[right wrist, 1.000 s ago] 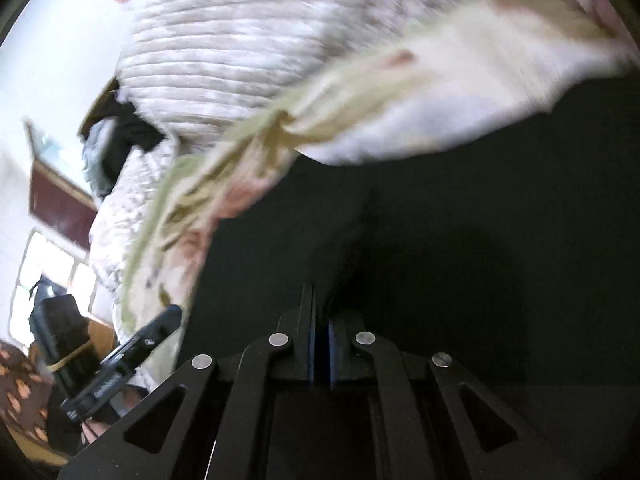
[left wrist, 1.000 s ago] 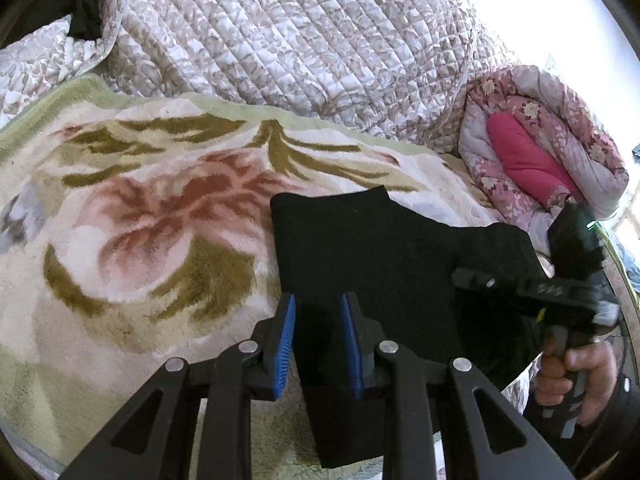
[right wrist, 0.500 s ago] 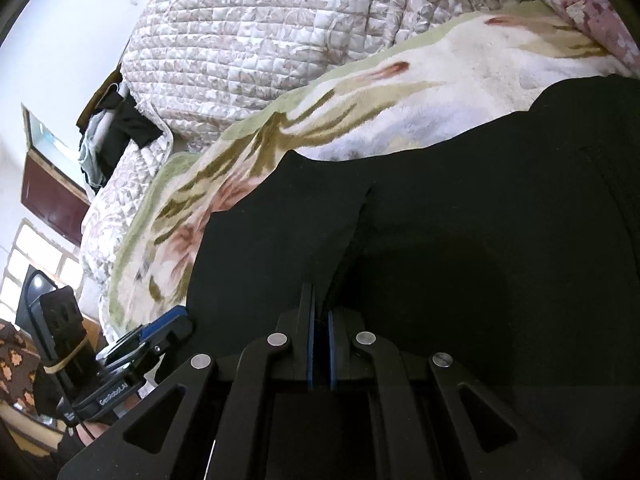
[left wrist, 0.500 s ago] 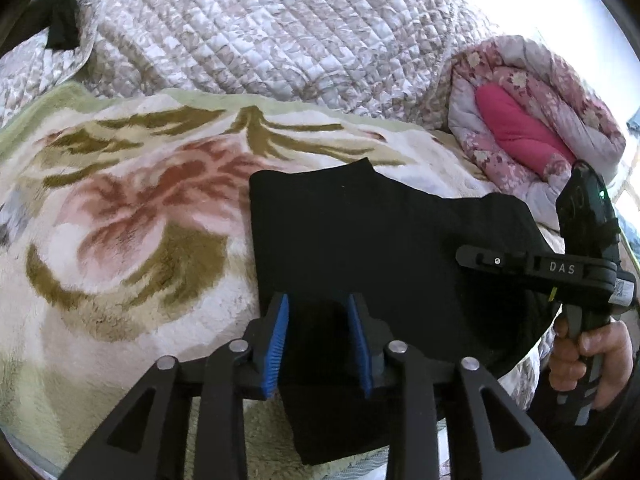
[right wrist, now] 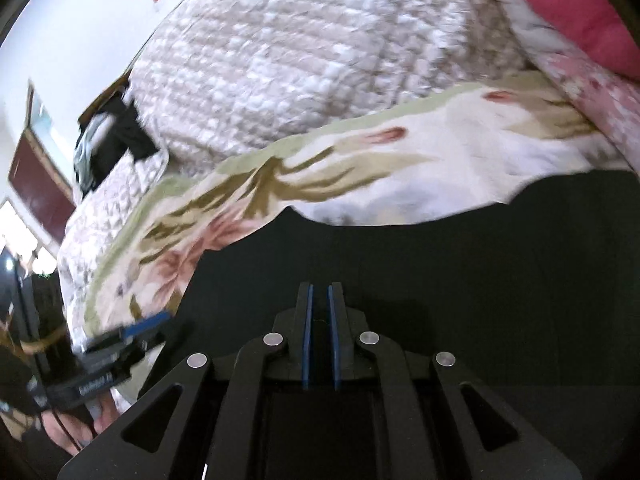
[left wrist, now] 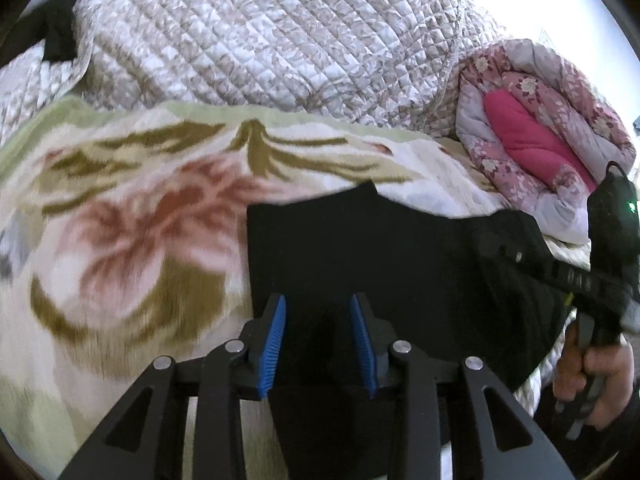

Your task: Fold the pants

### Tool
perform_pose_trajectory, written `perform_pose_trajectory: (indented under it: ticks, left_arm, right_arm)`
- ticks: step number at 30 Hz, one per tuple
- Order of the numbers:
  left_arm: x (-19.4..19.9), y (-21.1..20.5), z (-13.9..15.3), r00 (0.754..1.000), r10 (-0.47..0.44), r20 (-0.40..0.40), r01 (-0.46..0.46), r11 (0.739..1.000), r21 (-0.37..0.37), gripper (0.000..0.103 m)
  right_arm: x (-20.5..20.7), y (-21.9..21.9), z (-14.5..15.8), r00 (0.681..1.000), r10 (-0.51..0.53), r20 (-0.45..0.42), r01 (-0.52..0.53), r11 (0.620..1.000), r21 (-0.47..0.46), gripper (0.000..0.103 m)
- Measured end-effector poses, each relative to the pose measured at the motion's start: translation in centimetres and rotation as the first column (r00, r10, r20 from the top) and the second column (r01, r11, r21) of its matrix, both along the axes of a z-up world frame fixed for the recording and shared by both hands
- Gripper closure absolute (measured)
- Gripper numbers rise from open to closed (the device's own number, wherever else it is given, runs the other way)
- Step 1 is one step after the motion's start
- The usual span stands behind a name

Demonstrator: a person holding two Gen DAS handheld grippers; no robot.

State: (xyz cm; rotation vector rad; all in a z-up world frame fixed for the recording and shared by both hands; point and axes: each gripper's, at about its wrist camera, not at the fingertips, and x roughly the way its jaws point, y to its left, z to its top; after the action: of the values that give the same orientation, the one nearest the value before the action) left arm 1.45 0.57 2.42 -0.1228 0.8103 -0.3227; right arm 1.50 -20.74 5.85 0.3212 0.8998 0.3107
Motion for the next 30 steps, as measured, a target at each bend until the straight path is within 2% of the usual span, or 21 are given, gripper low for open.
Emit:
perform_pose_trajectory:
  ticks: [3, 5, 6, 8, 14, 16, 18, 30]
  left_arm:
    - [2.3, -0.8, -0.2, 1.0, -0.004, 0.0, 0.004, 0.999, 0.034, 0.067]
    - [3.7, -1.2, -1.4, 0.999, -0.009, -0.05, 0.011, 0.999, 0.043, 0.067]
    - [3.8, -1.3, -1.8, 0.999, -0.004, -0.046, 0.006, 0.999, 0.04, 0.067]
    - [3.3, -1.5, -1.7, 1.0, -0.007, -0.014, 0.008, 0.998, 0.055, 0.066]
    - [1.5, -1.4, -1.0, 1.0, -0.011, -0.007, 0.011, 0.999, 0.05, 0.066]
    - [0.4, -1.4, -0.7, 1.0, -0.014, 0.001, 0.014, 0.998, 0.054, 0.066]
    - [-0.8, -1.5, -0.6, 1.0, -0.016, 0.008, 0.016, 0.998, 0.059, 0.066]
    - [-6.2, -1.5, -0.6, 0.999, 0.011, 0.042, -0.015, 0.996, 0.087, 0.066]
  right_arm:
    - [1.6, 0.4, -2.2, 0.997, -0.022, -0.08, 0.017, 0.998, -0.066, 0.097]
    - [1.5, -0.3, -2.2, 0.997, -0.042, -0.07, 0.039, 0.998, -0.041, 0.097]
    - [1.3, -0.5, -2.0, 0.997, -0.051, -0.065, 0.047, 0.997, -0.061, 0.097]
    - [0.8, -0.5, -1.6, 0.997, -0.066, -0.049, 0.06, 0.991, -0.119, 0.097]
    - [-2.4, 0.3, 0.3, 1.0, -0.029, 0.012, 0.03, 0.989, -0.143, 0.096]
    - [-3.6, 1.0, 0.9, 0.999, -0.005, 0.041, 0.012, 0.985, -0.172, 0.09]
    - [-4.7, 1.6, 1.2, 0.998, 0.02, 0.058, -0.008, 0.981, -0.193, 0.089]
    - [-7.6, 4.8, 0.2, 0.987, 0.149, 0.057, -0.128, 0.952, -0.279, 0.089]
